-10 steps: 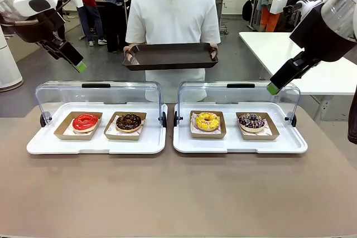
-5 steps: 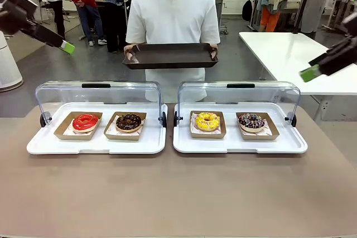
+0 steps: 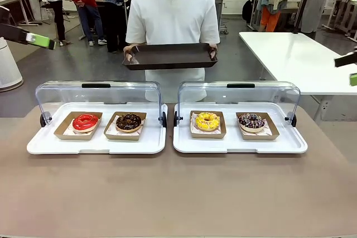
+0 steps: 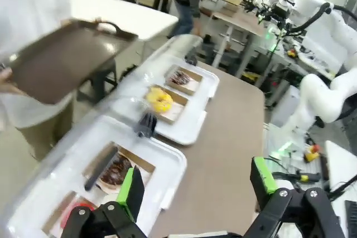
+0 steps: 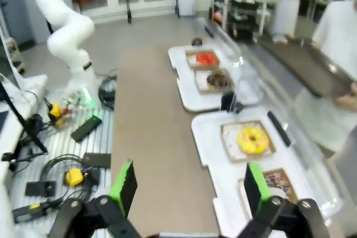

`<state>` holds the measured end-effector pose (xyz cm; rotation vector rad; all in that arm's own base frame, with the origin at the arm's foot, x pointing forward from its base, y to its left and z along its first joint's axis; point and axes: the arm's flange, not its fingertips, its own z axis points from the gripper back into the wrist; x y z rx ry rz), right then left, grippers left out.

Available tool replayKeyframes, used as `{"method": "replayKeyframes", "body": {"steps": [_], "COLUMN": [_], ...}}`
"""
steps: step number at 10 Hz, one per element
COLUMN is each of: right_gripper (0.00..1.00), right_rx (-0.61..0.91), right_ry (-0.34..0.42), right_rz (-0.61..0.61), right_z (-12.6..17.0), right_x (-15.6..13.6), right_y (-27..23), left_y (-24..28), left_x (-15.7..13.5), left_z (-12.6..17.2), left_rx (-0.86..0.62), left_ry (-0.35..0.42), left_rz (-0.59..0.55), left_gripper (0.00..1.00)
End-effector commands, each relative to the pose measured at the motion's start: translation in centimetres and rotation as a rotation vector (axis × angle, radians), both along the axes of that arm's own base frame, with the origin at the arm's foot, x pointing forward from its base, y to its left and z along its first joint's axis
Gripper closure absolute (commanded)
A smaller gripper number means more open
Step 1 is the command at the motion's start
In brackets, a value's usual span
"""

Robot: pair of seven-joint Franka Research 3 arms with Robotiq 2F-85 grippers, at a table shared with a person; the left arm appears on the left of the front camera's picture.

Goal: Provide the desired donut to the person.
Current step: Pick up and lift the Paper togo box containing the Donut pointed at by the person.

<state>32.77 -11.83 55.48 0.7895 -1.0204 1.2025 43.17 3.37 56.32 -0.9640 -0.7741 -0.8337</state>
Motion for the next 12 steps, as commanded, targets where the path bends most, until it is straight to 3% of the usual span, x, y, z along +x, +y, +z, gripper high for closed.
{"method": "replayKeyframes", "body": {"steps": [1,3,4,8,12], "right_gripper": [0.0,0.0,0.0,0.0,0.0], "right_rx": [0.078,0.155,0.173,0.216,0.231], "right_ry": [-0.005,-0.075,-0.07,0.05,0.075], "right_rz": [0.031,0.052,0.044,-0.017,-0.048], "right_z": [-0.3,-0.6,-0.8,-2.2,-2.5], "right_x": [-0.1,-0.8,-0.8,0.3,0.2], "right_y": [-1.8,-3.7,-4.2,-5.8,-6.7], "left_y": [1.6,3.5,4.1,6.5,7.6], "left_x": [1.4,0.9,0.8,-0.5,-1.7], "left_z": [1.0,1.3,1.4,1.3,-0.8], "left_rx": [0.064,0.047,0.03,0.038,0.101], "left_ry": [0.08,0.071,0.069,0.027,-0.06], "left_rz": [0.032,0.054,0.053,0.066,-0.027], "left_gripper": [0.0,0.0,0.0,0.0,0.0]}}
